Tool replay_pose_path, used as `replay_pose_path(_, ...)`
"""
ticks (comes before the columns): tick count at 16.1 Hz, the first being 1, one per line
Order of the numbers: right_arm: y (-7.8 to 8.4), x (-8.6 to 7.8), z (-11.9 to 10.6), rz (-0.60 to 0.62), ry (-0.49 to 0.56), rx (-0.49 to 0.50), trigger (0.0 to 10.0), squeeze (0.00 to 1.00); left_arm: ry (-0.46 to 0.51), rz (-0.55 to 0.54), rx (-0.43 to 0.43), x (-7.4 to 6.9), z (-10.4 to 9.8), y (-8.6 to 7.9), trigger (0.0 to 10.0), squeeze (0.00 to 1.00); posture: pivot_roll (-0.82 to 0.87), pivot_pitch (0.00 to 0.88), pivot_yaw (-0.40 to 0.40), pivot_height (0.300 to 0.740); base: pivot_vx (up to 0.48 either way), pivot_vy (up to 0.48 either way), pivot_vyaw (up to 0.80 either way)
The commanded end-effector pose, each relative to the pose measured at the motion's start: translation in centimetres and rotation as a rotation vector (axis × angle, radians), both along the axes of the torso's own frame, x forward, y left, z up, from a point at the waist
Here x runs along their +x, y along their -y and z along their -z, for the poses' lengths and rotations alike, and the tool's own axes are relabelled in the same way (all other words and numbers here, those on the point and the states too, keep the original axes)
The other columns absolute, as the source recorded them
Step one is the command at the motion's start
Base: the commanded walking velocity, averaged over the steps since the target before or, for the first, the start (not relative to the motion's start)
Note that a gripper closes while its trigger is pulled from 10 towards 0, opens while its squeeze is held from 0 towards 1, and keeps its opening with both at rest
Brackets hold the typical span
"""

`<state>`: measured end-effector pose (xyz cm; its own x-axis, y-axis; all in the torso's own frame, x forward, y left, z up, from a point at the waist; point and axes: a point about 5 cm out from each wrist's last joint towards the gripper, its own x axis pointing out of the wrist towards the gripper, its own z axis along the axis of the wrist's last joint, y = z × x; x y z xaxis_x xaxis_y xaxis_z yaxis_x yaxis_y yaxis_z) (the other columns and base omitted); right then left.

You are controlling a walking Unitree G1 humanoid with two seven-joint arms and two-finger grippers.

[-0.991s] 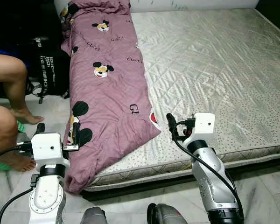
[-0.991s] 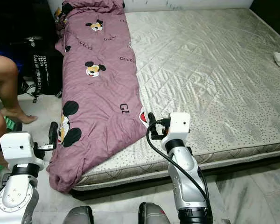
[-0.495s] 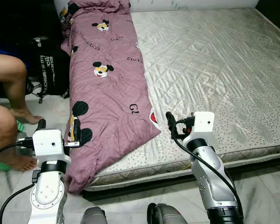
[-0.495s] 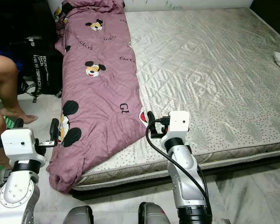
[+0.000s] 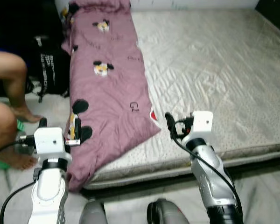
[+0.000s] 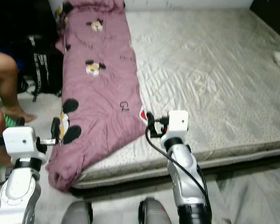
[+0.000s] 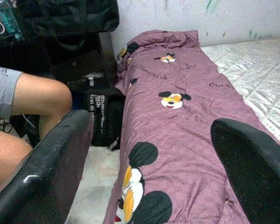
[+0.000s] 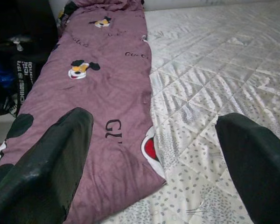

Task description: Clean up the room

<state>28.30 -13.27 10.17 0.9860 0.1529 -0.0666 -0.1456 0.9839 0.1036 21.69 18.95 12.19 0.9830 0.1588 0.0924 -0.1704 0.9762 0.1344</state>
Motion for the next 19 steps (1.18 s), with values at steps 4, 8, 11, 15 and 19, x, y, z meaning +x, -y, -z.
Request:
replay_pose_path(4, -0.06, 0.06, 0.27, -0.006, -0.013, 0.0, 10.0, 0.0, -0.025, -0.011, 0.01, -0.04, 0.47, -0.15, 10.0, 0.0, 0.1, 0.137, -0.03, 0.574, 0.0, 0.0, 0.0)
replay_pose_path(8, -0.12, 0.24, 0.3, -0.013, -0.016, -0.002, 10.0, 0.0, -0.024, -0.015, 0.014, 0.1, 0.43, -0.14, 10.0, 0.0, 0.1, 0.139, -0.031, 0.559, 0.0, 0.0, 0.0)
replay_pose_path(11, -0.16, 0.4, 0.34, -0.02, -0.019, -0.007, 10.0, 0.0, -0.024, -0.026, 0.021, 0.2, 0.37, -0.09, 10.0, 0.0, 0.09, 0.144, -0.034, 0.559, 0.0, 0.0, 0.0)
replay_pose_path(15, -0.31, 0.52, 0.38, -0.032, -0.02, -0.009, 10.0, 0.0, -0.024, -0.027, 0.024, 0.27, 0.35, -0.05, 10.0, 0.0, 0.1, 0.146, -0.037, 0.559, 0.0, 0.0, 0.0)
replay_pose_path(19, -0.43, 0.55, 0.42, -0.042, -0.02, -0.005, 10.0, 0.0, -0.027, -0.028, 0.028, 0.33, 0.41, 0.01, 10.0, 0.0, 0.09, 0.149, -0.035, 0.539, 0.0, 0.0, 0.0)
